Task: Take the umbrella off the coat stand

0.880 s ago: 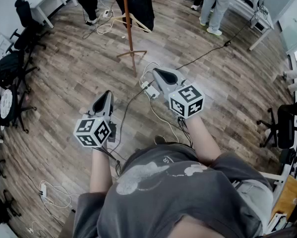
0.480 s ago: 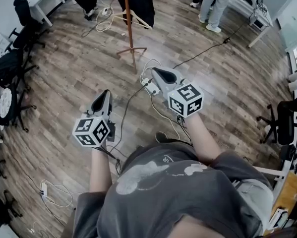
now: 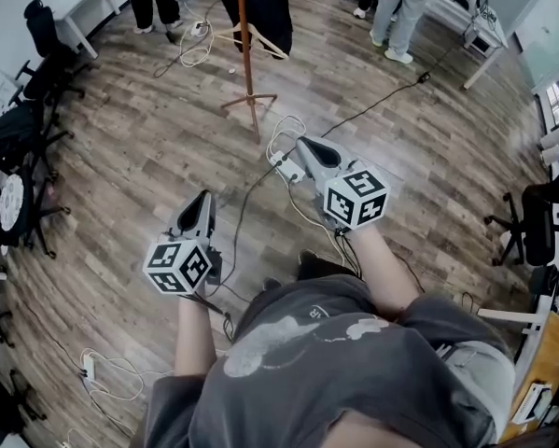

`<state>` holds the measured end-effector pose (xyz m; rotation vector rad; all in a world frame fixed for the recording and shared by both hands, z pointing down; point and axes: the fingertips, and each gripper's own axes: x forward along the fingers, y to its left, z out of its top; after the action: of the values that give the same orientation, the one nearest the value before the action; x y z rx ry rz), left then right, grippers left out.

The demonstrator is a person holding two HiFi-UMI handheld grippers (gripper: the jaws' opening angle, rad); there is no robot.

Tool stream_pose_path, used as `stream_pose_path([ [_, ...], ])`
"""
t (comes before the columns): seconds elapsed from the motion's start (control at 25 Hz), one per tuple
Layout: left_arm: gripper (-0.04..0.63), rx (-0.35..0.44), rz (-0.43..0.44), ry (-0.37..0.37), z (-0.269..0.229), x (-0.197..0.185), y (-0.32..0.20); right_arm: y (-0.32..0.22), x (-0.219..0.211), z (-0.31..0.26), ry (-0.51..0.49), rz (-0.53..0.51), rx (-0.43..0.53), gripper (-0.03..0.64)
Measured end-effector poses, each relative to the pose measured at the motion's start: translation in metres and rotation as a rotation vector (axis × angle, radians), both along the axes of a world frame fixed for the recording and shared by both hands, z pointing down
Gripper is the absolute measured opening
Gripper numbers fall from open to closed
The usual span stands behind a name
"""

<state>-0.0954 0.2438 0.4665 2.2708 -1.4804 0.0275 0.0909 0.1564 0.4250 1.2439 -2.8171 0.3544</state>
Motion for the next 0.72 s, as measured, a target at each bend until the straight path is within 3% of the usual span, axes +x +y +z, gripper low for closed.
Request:
stream_pose_path([
  [0.36,0.012,-0.04,-0.018,0.03,0.021,-0.018,0.007,0.0,-0.023,0.017,0.039,-0.035,-0.033,-0.002],
  [0.72,0.012,-0.033,-0.044,0.016,0.019,-0.034,-0.059,-0.076,-0.042,0.024,0.011,-0.063,-0.042,-0.002],
])
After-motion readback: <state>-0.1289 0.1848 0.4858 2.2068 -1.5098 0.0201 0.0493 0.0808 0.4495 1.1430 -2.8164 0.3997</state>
